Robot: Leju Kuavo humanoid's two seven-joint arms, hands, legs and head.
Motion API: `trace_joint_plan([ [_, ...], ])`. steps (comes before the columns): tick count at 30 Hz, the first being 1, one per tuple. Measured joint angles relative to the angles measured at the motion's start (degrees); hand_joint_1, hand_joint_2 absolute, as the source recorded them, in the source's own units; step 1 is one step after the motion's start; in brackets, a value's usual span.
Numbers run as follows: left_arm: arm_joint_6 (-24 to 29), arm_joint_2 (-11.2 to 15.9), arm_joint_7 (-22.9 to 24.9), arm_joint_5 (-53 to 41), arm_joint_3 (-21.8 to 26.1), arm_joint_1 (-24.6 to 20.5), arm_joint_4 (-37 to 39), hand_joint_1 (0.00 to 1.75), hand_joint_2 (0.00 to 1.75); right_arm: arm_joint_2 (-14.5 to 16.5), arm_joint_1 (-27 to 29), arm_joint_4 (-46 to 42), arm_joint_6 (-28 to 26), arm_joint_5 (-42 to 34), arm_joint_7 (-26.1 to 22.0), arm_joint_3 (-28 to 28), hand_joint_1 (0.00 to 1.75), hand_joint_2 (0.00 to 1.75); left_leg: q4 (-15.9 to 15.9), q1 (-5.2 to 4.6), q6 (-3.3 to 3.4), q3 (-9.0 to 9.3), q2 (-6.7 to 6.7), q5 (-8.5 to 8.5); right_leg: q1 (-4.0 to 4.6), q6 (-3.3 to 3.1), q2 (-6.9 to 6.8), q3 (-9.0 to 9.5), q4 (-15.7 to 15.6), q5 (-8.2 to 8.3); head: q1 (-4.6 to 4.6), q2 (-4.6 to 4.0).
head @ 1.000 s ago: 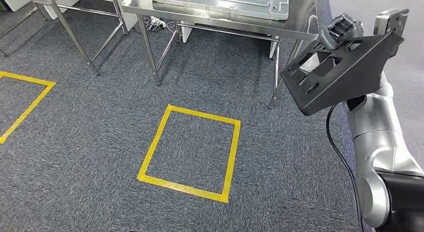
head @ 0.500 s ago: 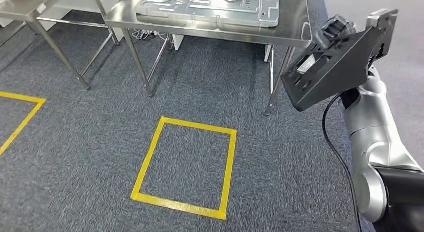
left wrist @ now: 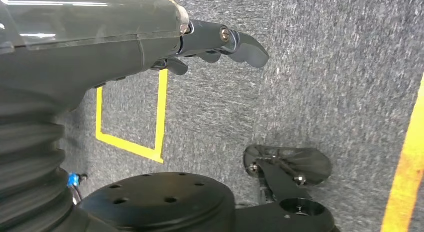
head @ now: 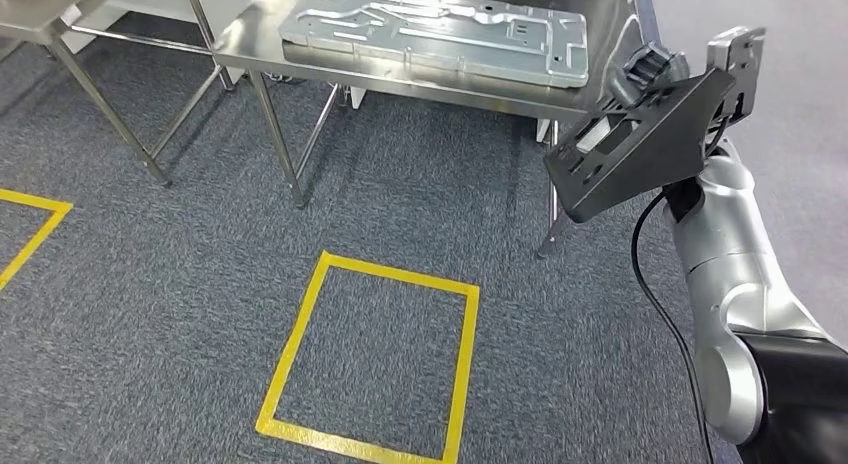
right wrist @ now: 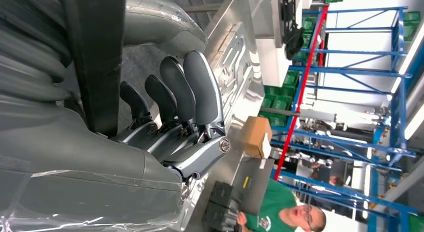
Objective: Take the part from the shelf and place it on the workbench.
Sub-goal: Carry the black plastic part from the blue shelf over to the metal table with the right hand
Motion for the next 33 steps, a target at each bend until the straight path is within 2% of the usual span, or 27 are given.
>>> trace_joint_plan([
  [1,0.0,0.0,0.0,0.0,0.0,0.1,0.0,0.0,1.75,0.0,0.1,0.2,-0.1,0.1,0.0,0.0,1.54,1.75,-0.4,-0.23,0.05,1.47,-0.14,-0.72,0.14,-0.35,-0.01,-1.15,-1.7,-0.18,0.03,0.0],
  [2,0.0,0.0,0.0,0.0,0.0,0.2,0.0,0.0,1.75,0.0,0.0,0.3,-0.3,0.3,0.0,0.1,1.54,1.75,-0.7,-0.5,0.11,2.88,-0.23,-1.47,0.4,-0.95,-0.01,-1.77,-4.5,1.51,0.09,0.0],
  [3,-0.1,-0.1,0.0,-0.1,0.0,0.4,0.0,0.0,1.75,-0.1,-0.1,0.3,-0.4,0.5,0.1,0.2,1.54,1.75,-0.9,-0.64,0.15,4.11,-0.31,-2.27,0.89,-1.88,-0.01,-1.97,-8.4,6.12,0.09,0.0],
  [4,-0.1,-0.1,0.1,-0.1,0.0,0.5,0.1,0.0,1.75,-0.2,-0.2,0.3,-0.6,0.7,0.2,0.2,1.54,1.75,-0.9,-0.85,0.05,5.25,-0.47,-3.11,1.59,-2.8,0.26,-2.18,-12.2,11.58,-0.1,0.0],
  [5,-0.2,-0.3,0.1,-0.2,0.0,0.4,0.2,0.0,1.75,-0.4,-0.5,0.4,-0.6,0.9,0.5,0.3,1.54,1.75,-0.9,-0.99,-0.11,6.03,-0.61,-4.0,2.23,-3.64,0.55,-2.24,-14.9,16.26,-0.29,0.0],
  [6,-0.2,-0.4,0.2,-0.2,0.0,0.3,0.3,0.0,1.75,-0.6,-0.8,0.4,-0.7,1.1,0.9,0.4,1.54,1.75,-0.8,-1.08,-0.24,6.74,-0.71,-4.7,2.73,-4.21,0.73,-2.24,-16.5,19.44,-0.44,0.0],
  [7,-0.3,-0.5,0.3,-0.2,0.1,0.1,0.3,0.0,1.75,-0.8,-1.4,0.3,-0.6,1.3,1.3,0.4,1.54,1.75,-0.4,-1.24,-0.43,7.16,-0.75,-5.0,2.91,-4.4,0.91,-2.19,-16.8,19.81,-0.58,0.0],
  [9,-0.3,-0.4,0.4,-0.2,0.1,-0.3,0.3,0.0,1.75,-1.0,-2.9,0.0,-0.4,1.5,2.0,0.5,1.54,1.75,1.4,-1.43,-0.73,6.89,-0.39,-4.88,2.45,-4.59,0.74,-1.11,-16.9,18.69,-0.49,0.0],
  [10,-0.3,-0.4,0.3,-0.2,0.1,-0.4,0.3,0.0,1.75,-1.1,-3.7,-0.1,-0.2,1.5,2.2,0.5,1.54,1.75,3.8,-1.41,-1.04,5.64,-0.11,-4.7,2.19,-4.71,0.73,-0.49,-17.1,18.23,-0.57,0.0],
  [12,-0.3,-0.3,0.1,-0.2,0.1,-0.6,0.3,0.0,1.75,-1.3,-4.9,-0.3,0.2,1.6,2.7,0.5,1.54,1.75,10.7,-1.05,-1.83,1.3,0.38,-5.94,1.93,-4.82,0.73,0.61,-17.2,17.29,-0.69,0.0],
  [14,-0.3,-0.3,-0.1,-0.2,0.1,-0.7,0.3,0.0,1.75,-1.4,-5.3,-0.2,0.5,1.7,3.1,0.5,1.54,1.75,16.2,-0.53,-2.53,-3.65,0.55,-9.42,1.8,-4.77,0.69,1.61,-17.1,16.12,-0.74,0.0],
  [15,-0.3,-0.3,-0.2,-0.2,0.1,-0.7,0.3,0.0,1.75,-1.5,-5.3,-0.2,0.7,1.7,3.1,0.5,1.54,1.75,16.8,-0.33,-2.8,-5.31,0.62,-10.63,1.69,-4.67,0.69,2.23,-17.0,15.47,-0.74,0.0],
  [16,-0.4,-0.2,-0.2,-0.2,0.1,-0.6,0.3,0.0,1.75,-1.5,-5.3,-0.1,0.8,1.7,3.2,0.5,1.54,1.75,15.8,-0.2,-3.01,-6.25,0.7,-10.5,1.55,-4.52,0.7,2.88,-16.9,14.82,-0.74,0.0],
  [17,-0.4,-0.2,-0.3,-0.1,0.1,-0.6,0.3,0.0,1.75,-1.5,-5.3,-0.1,0.9,1.7,3.3,0.5,1.54,1.75,13.4,-0.1,-3.15,-6.51,0.78,-8.69,1.4,-4.33,0.7,3.51,-16.7,14.17,-0.74,0.0],
  [19,-0.4,-0.2,-0.3,-0.1,0.2,-0.4,0.3,0.0,1.75,-1.7,-5.4,0.2,0.8,1.9,3.3,0.5,1.54,1.75,6.3,-0.04,-3.01,-6.16,0.95,-1.69,1.22,-3.8,0.72,4.46,-16.2,12.98,-0.74,0.0],
  [20,-0.4,-0.2,-0.4,-0.1,0.2,-0.3,0.3,0.0,1.75,-1.8,-5.5,0.4,0.7,2.0,3.4,0.5,1.54,1.75,3.9,-0.13,-2.62,-5.89,0.99,0.95,1.18,-3.49,0.74,4.64,-16.0,12.53,-0.72,0.0],
  [21,-0.5,-0.2,-0.5,-0.1,0.2,-0.3,0.4,0.0,1.75,-2.0,-5.6,0.6,0.5,2.1,3.6,0.6,1.54,1.75,2.5,-0.25,-2.12,-5.8,1.0,2.67,1.18,-3.16,0.73,4.68,-15.9,12.17,-0.69,0.0],
  [24,-0.9,-0.2,-0.9,-0.1,0.4,-0.5,0.4,0.0,1.75,-2.8,-6.4,1.0,-0.2,2.8,4.2,0.7,1.54,1.75,2.1,-0.33,-0.88,-5.4,0.94,3.05,1.07,-2.17,0.64,4.69,-15.6,11.43,-0.67,0.0],
  [26,-1.1,-0.2,-1.1,-0.1,0.5,-0.7,0.3,0.0,1.75,-3.4,-7.4,1.1,-0.5,3.0,4.3,0.8,1.54,1.75,1.5,-0.02,-0.36,-4.8,0.94,3.02,0.86,-1.48,0.45,3.55,-12.9,9.65,-0.44,0.0],
  [28,-1.3,-0.3,-1.3,-0.1,0.5,-0.8,0.3,0.0,1.75,-3.9,-8.2,1.4,-0.8,3.0,4.3,0.9,1.54,1.75,1.4,0.15,-0.02,-4.41,0.95,2.73,0.38,-0.74,0.29,-0.45,-5.5,6.51,-0.16,0.0],
  [29,-1.4,-0.3,-1.4,-0.1,0.5,-0.8,0.3,0.0,1.75,-4.1,-8.4,1.7,-0.9,3.0,4.4,0.9,1.54,1.75,1.4,0.2,0.03,-4.25,0.95,2.52,0.11,-0.41,0.26,-2.74,-1.7,5.44,-0.11,0.0],
  [30,-1.5,-0.3,-1.5,0.0,0.5,-0.8,0.3,0.0,1.75,-4.3,-8.5,1.9,-1.0,3.1,4.5,0.9,1.54,1.75,1.4,0.27,0.01,-4.01,0.94,2.23,-0.16,-0.11,0.22,-4.49,0.7,5.33,-0.11,0.0],
  [31,-1.6,-0.3,-1.5,0.0,0.5,-0.8,0.3,0.0,1.75,-4.4,-8.5,2.2,-1.1,3.2,4.5,1.0,1.54,1.75,1.6,0.35,-0.08,-3.68,0.94,1.88,-0.42,0.12,0.13,-5.07,0.8,6.55,-0.11,0.0],
  [32,-1.7,-0.3,-1.6,0.1,0.5,-0.8,0.3,0.0,1.75,-4.5,-8.5,2.4,-1.2,3.3,4.6,1.0,1.54,1.75,1.7,0.44,-0.22,-3.27,0.93,1.47,-0.66,0.32,0.0,-4.43,-1.6,8.88,-0.11,0.0],
  [33,-1.8,-0.3,-1.6,0.1,0.6,-0.8,0.3,0.0,1.75,-4.7,-8.7,2.6,-1.4,3.4,4.6,1.1,1.54,1.75,1.9,0.51,-0.42,-2.82,0.92,1.0,-0.89,0.48,-0.19,-2.95,-5.7,11.74,-0.1,0.0],
])
